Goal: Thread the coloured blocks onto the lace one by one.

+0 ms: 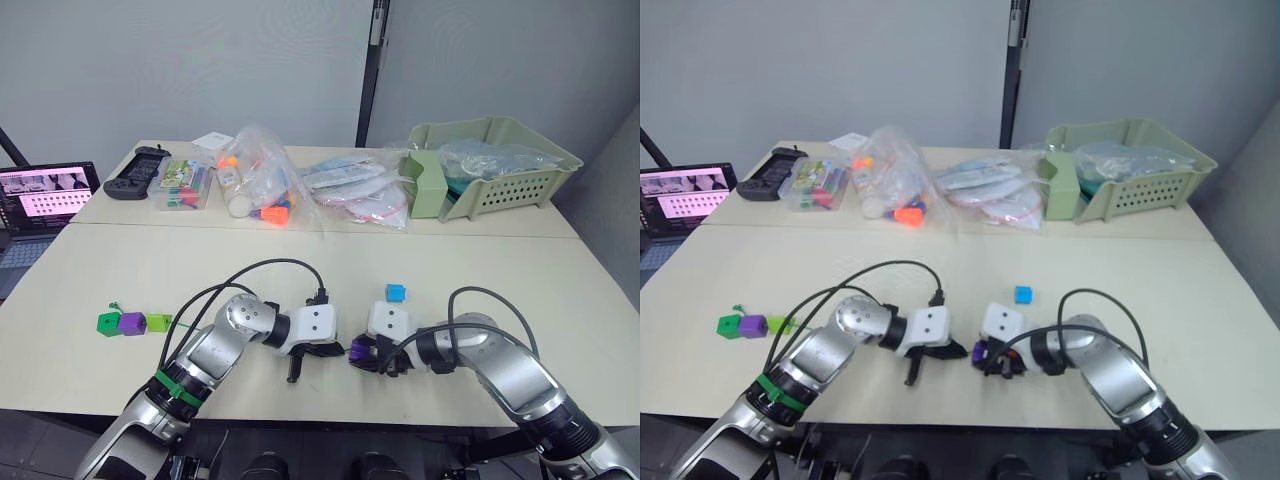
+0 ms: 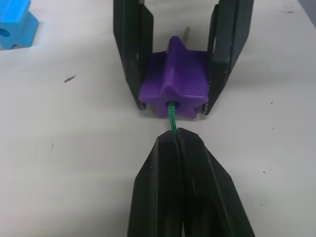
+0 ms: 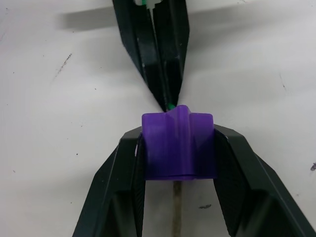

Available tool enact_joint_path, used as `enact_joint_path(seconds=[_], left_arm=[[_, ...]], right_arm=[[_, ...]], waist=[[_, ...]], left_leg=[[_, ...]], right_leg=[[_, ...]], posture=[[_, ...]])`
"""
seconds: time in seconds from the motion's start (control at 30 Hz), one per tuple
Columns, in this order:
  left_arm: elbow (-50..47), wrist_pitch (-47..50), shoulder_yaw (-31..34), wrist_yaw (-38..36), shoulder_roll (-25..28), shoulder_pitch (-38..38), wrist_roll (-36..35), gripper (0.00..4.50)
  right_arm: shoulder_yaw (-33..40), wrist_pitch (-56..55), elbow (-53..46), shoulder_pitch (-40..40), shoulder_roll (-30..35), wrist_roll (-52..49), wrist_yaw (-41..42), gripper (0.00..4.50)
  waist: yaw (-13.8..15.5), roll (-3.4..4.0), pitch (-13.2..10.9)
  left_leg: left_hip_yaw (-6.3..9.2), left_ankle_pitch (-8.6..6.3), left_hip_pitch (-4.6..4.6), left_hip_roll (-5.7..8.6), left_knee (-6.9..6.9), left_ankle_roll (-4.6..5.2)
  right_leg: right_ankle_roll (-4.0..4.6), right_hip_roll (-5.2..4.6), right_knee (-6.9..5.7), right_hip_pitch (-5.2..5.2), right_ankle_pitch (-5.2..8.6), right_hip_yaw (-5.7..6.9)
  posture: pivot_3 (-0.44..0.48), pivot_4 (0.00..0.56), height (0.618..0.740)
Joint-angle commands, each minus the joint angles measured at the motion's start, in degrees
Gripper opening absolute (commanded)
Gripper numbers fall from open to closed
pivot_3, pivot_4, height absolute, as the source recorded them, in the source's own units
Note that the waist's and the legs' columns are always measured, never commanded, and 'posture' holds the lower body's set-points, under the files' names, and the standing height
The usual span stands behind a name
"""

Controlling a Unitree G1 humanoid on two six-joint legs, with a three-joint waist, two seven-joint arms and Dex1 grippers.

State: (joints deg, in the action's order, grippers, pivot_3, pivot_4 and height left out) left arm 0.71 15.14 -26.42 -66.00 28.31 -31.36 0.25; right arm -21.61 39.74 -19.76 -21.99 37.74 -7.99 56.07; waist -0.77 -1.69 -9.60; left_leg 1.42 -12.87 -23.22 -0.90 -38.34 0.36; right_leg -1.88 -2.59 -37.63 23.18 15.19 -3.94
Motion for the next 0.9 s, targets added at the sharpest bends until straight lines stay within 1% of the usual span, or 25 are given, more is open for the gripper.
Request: enact_joint_path(seconds=[0.03, 0.07, 0.27, 0.33, 0.43, 0.57, 0.63, 0.77, 0.87, 0.9], left_arm=[[-2.67, 1.52, 1.23, -0.87, 0.41, -0.56, -1.52, 1.46], [-3.3, 2.21, 1.42, -1.57, 0.61, -0.62, -2.25, 1.81], [-2.44, 1.83, 1.69, -1.31, 0.7, -2.29, -1.57, 3.75], [-2.46, 1.48, 1.32, -1.94, 0.37, -3.26, -1.74, 4.43], [-2.8, 2.42, 0.86, -2.03, -0.94, -3.94, -2.47, 4.47], [0.27, 0.59, -2.27, -1.23, -4.03, -5.22, 0.03, 4.47], [1.47, -0.1, -3.51, -1.26, -5.15, -5.24, 0.8, 4.47], [3.18, -1.32, -4.35, -0.63, -6.09, -5.29, 1.84, 4.47], [5.58, -1.73, -5.65, 0.08, -7.27, -6.14, 3.58, 4.47], [6.01, -1.27, -5.63, 0.06, -7.84, -6.35, 3.35, 4.21]], right_arm=[[0.82, -0.12, -0.07, -0.69, -0.97, -0.25, -1.45, 1.87], [1.29, -0.39, 0.05, -0.74, -1.21, -0.11, -2.07, 2.39], [2.63, -0.24, -0.56, -0.71, -0.79, -1.48, -1.82, 4.41], [3.92, 0.21, -2.13, 0.26, 0.14, -2.26, -1.49, 4.5], [6.23, 1.26, -5.04, 2.28, 2.41, -4.06, -0.91, 4.5], [11.36, 2.27, -9.47, 7.88, 6.69, -7.01, -0.33, 4.5], [13.28, 2.62, -11.11, 10.23, 7.81, -8.16, -0.71, 4.5], [13.96, 3.23, -12.57, 11.84, 8.24, -8.74, -2.16, 4.5], [13.23, 2.73, -11.81, 12.74, 8.3, -7.31, -4.02, 4.5], [12.92, 2.64, -11.56, 12.73, 8.16, -7.16, -4.44, 4.5]], waist=[[-0.03, 0.0, 0.0], [-0.05, 0.0, 0.0], [0.02, 0.0, 0.0], [0.09, 0.0, 0.0], [0.1, 0.0, 0.0], [0.26, 0.0, 0.0], [0.25, -0.01, 0.0], [-0.44, -0.01, 0.0], [-0.2, -0.01, 0.0], [-0.06, -0.01, 0.0]], left_leg=[[0.0, 0.0, 0.0, 0.0, 0.0, 0.0], [0.0, 0.0, 0.0, -0.01, 0.0, 0.0], [0.0, 0.0, -0.05, 0.0, 0.0, 0.0], [-0.01, 0.0, -0.05, 0.01, 0.0, 0.0], [0.0, 0.0, -0.07, 0.02, 0.0, 0.0], [0.01, 0.0, -0.1, 0.03, 0.0, 0.0], [0.0, 0.0, -0.1, 0.05, 0.0, 0.0], [-0.02, 0.0, -0.05, 0.0, 0.01, 0.0], [-0.01, 0.0, -0.02, -0.01, 0.01, 0.0], [-0.01, 0.0, -0.02, 0.01, 0.0, 0.0]], right_leg=[[0.0, 0.0, 0.0, 0.0, 0.0, 0.0], [0.0, 0.01, -0.01, 0.01, 0.0, 0.0], [0.0, 0.0, -0.01, 0.05, 0.0, 0.0], [0.0, 0.0, 0.0, 0.05, 0.0, 0.0], [0.0, -0.02, 0.02, 0.04, 0.0, 0.0], [0.0, -0.02, 0.04, 0.04, 0.0, 0.0], [-0.01, -0.02, 0.06, 0.02, 0.0, 0.0], [-0.01, 0.04, 0.0, 0.03, 0.0, -0.06], [-0.01, 0.06, -0.02, 0.02, 0.01, -0.05], [-0.02, 0.05, 0.0, 0.0, 0.01, -0.05]], posture=[[0.0, 0.15, 0.74], [0.0, 0.15, 0.74], [0.0, 0.15, 0.74], [0.0, 0.15, 0.74], [0.0, 0.15, 0.74], [0.0, 0.15, 0.74], [0.0, 0.15, 0.74], [0.0, 0.15, 0.74], [0.0, 0.15, 0.74], [0.0, 0.15, 0.74]])
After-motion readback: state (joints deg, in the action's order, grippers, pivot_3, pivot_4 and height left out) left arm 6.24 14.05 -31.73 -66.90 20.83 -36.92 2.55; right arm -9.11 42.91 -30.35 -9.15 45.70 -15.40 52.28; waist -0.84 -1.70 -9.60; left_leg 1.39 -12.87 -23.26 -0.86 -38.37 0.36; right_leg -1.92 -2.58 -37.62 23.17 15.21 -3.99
